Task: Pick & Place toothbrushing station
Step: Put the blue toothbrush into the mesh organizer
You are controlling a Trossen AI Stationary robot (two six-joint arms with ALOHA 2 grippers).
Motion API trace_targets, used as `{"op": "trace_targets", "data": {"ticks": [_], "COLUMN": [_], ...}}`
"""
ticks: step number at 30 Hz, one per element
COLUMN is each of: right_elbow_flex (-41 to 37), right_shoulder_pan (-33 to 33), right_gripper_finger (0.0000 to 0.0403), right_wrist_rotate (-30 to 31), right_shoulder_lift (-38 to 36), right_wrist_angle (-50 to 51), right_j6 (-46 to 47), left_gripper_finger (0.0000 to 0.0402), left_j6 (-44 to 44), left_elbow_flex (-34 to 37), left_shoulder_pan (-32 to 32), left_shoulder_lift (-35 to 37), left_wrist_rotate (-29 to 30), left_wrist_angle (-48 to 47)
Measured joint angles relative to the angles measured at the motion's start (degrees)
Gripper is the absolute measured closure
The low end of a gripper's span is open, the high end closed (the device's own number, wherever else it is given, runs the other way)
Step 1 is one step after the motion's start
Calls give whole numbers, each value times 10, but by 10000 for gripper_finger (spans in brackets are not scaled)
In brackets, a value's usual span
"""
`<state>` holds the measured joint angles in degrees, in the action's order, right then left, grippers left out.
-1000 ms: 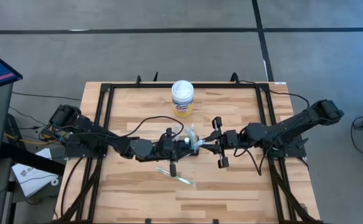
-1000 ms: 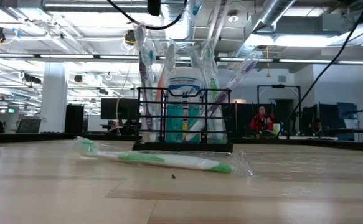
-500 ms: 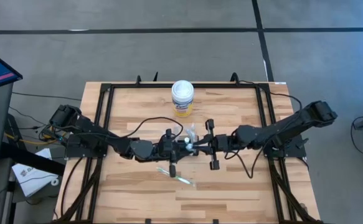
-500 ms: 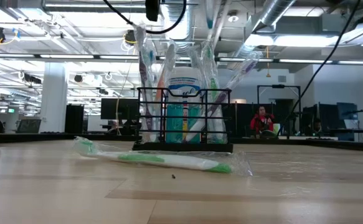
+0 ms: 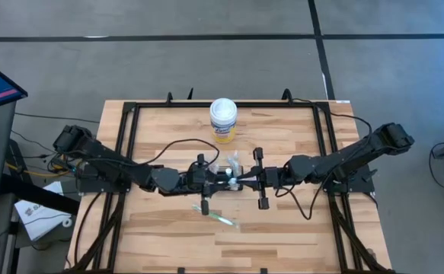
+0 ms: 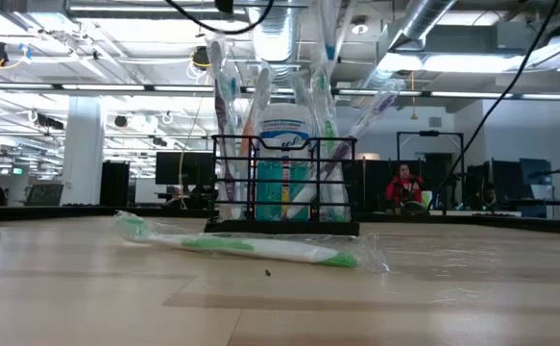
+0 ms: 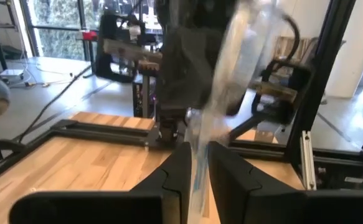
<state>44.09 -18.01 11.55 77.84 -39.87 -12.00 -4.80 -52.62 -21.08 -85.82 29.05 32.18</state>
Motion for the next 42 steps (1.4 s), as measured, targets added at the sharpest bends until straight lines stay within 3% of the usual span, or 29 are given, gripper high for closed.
{"op": "trace_targets", "data": {"ticks": [9,31,38,42], "right_elbow_flex": [-3,-4,-20,-73], "right_shoulder_pan": [0,46,44,41], "right_gripper_finger": [403,403,403,403], "right_wrist_rotate": [37,39,39,35], "right_shoulder_lift": [-11,-18,-74,-115], "right_wrist_angle": [17,70,108,60], "right_j6": [-6,10,15,34], "left_gripper_finger": [352,352,352,352], "left_j6": [-1,-1,-2,-5], "left_elbow_flex": [0,0,15,29], "left_shoulder_pan": [-49,-122,-131,-129], "left_shoulder_lift": [20,19,19,19], "left_wrist_rotate": [7,40,59,73], "left_wrist_angle": [-46,-55,-56,-48]}}
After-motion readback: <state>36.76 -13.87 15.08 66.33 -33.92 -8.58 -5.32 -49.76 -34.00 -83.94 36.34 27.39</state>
